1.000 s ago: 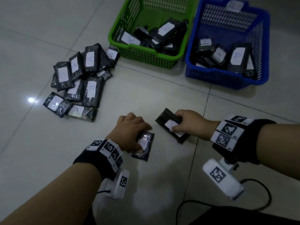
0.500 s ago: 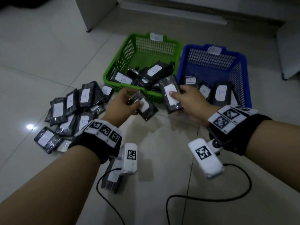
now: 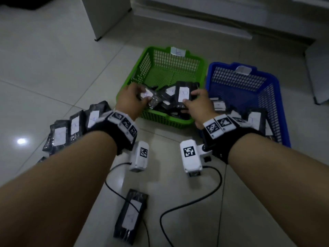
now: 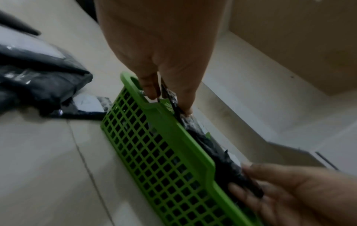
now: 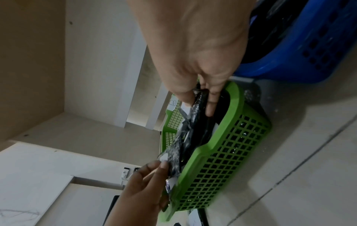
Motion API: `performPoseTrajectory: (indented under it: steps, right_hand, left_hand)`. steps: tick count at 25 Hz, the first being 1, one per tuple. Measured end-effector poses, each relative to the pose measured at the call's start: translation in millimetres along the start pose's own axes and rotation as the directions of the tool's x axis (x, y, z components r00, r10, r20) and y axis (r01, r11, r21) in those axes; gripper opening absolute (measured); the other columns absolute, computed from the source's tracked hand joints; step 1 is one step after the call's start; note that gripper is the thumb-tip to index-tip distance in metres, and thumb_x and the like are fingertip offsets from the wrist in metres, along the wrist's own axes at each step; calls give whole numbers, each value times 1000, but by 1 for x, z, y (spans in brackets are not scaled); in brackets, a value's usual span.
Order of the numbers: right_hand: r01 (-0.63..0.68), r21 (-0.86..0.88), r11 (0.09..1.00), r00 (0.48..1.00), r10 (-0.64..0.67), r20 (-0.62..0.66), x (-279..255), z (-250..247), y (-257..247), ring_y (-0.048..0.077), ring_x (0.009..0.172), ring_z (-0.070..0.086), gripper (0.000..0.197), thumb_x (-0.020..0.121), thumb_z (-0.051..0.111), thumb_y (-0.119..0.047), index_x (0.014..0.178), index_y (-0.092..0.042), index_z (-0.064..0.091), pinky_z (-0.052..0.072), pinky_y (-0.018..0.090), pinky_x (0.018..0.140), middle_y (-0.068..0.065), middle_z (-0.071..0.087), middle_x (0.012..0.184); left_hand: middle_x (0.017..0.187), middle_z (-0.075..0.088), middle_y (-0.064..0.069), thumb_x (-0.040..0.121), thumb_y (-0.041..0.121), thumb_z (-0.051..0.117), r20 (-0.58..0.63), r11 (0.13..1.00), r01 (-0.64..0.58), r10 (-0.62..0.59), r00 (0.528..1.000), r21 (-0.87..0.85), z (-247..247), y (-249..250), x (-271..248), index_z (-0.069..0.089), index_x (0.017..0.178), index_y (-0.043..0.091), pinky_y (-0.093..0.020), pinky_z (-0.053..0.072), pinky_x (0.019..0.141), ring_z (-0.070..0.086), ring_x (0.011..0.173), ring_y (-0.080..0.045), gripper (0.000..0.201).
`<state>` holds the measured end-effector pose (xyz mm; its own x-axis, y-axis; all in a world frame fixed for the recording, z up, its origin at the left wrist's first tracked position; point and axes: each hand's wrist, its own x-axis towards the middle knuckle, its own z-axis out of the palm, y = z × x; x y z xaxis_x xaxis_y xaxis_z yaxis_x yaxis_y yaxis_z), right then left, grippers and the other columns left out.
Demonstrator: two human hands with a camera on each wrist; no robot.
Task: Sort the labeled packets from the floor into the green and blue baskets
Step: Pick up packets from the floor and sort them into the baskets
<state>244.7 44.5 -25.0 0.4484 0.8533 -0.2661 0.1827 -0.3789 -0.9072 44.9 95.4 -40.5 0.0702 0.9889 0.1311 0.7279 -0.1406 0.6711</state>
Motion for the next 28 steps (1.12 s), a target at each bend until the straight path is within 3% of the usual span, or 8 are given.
performPoseTrajectory:
  steps: [3,6,11,15,17,19,25,28]
  right_hand:
    - [98,-290,952,995,-104,-5,-3,8,-2,26,109,59,35,89,58,-22,123,-12,54,50,39,94,9,58,124]
    - [176,-411,894,975,-216,-52,-40,16,-1,25,115,54,36,87,56,-16,122,-18,61,42,28,102,11,54,126]
    - [282,-372,884,959,-258,115,-143,51,36,14,95,58,31,83,55,-1,106,-15,71,37,12,83,1,61,102]
    - [293,-496,817,885,-36,464,-202,78,82,21,108,53,43,77,71,-21,118,-18,62,39,20,85,5,56,111]
    - [422,-658,623,825,38,564,-225,86,91,18,110,40,75,62,79,-43,128,-26,48,43,30,80,0,44,116]
    - [494,-721,485,788,100,607,-236,94,92,18,107,34,86,54,83,-46,126,-28,40,41,30,71,0,36,114]
    - [307,-642,702,736,253,628,-194,112,75,20,97,49,50,69,80,-27,108,-12,52,35,25,64,7,46,106]
    - [192,-520,832,805,169,569,-161,115,60,20,92,58,30,74,77,-23,96,-15,58,43,26,73,5,62,100]
  left_hand:
    - [111,62,-15,77,43,61,207,952,-218,174,963,215,-15,-5,18,64,102,12,-36,38,95,56,108,-32,41]
    - [121,51,-20,73,45,58,369,924,-314,221,903,216,-41,-11,11,63,111,13,-38,37,103,49,116,-35,50]
    - [108,53,-9,81,20,66,550,910,-401,282,786,107,-92,-50,-60,67,104,18,-29,43,90,51,92,-17,23]
    - [98,53,1,80,10,64,509,964,-262,200,837,53,-102,-110,-118,68,94,21,-25,43,84,51,91,-12,18]
    - [101,54,0,79,9,66,445,973,-221,173,879,60,-105,-133,-131,67,94,19,-26,42,85,51,96,-14,18]
    - [107,53,-3,78,10,67,388,980,-168,113,915,111,-109,-149,-137,66,101,16,-25,36,89,50,104,-19,23]
    - [118,51,-4,73,32,75,289,981,-40,-17,957,191,-117,-163,-138,54,118,18,-37,46,93,51,108,-23,52]
    - [127,51,-4,71,48,72,335,929,-112,-13,942,353,-108,-160,-136,45,131,19,-40,42,97,47,117,-25,71]
